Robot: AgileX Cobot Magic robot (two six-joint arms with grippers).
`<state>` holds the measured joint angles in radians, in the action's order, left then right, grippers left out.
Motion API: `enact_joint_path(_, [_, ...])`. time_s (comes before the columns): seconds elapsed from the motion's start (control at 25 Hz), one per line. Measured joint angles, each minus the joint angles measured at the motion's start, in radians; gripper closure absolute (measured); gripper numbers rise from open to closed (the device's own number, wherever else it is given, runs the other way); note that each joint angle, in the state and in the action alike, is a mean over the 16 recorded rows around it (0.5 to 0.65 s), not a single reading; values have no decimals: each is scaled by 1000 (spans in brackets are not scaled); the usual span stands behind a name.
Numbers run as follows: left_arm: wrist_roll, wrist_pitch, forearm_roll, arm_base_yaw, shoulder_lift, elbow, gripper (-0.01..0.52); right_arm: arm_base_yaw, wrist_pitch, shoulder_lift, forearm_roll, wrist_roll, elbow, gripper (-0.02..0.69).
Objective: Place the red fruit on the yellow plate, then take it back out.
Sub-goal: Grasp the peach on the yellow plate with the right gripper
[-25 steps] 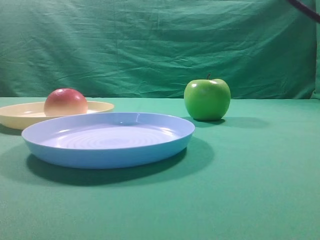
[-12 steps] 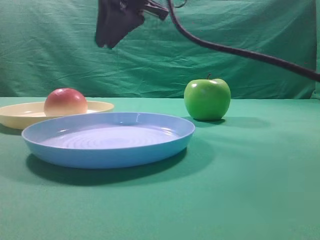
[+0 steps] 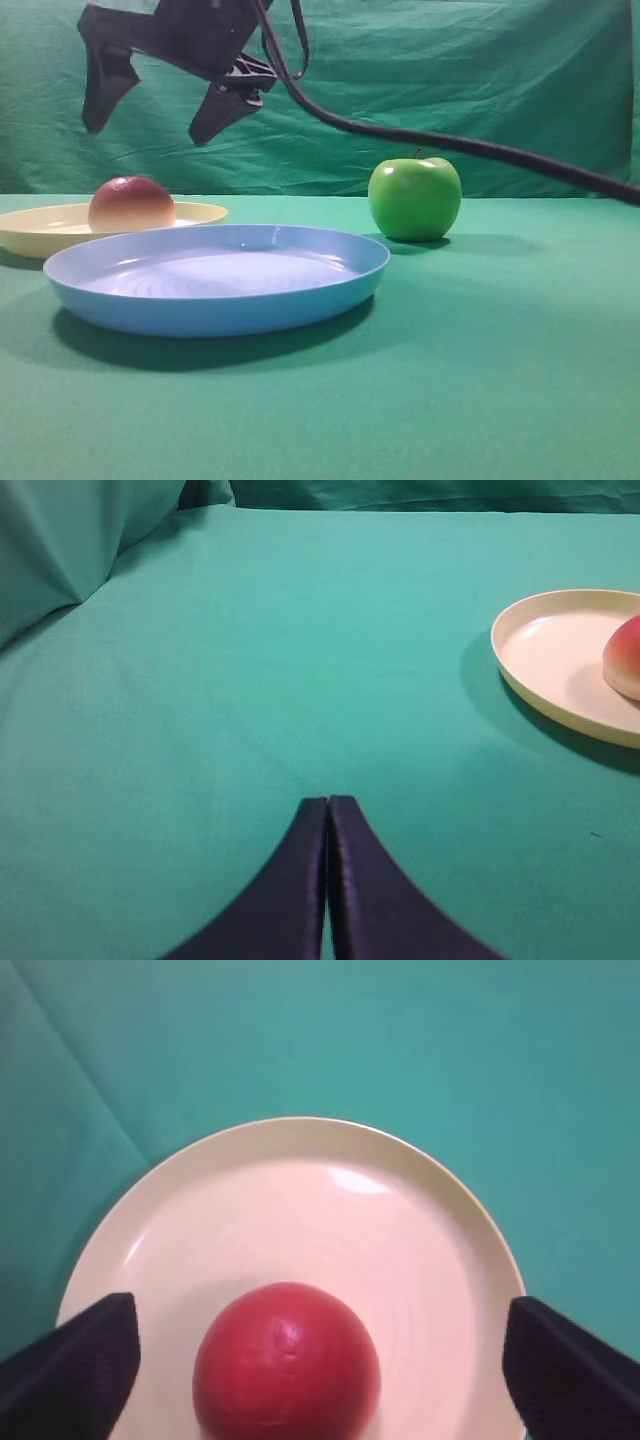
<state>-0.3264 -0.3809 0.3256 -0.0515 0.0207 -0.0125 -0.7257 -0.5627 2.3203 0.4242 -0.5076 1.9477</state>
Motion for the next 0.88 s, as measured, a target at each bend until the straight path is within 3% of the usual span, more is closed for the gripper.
enact_joint_path(0.56, [0, 0, 0, 0, 0, 0, 514, -3, 35, 75, 57, -44, 3, 73])
enact_joint_path(0.88, [0, 0, 0, 0, 0, 0, 514, -4, 28, 86, 53, -52, 5, 253])
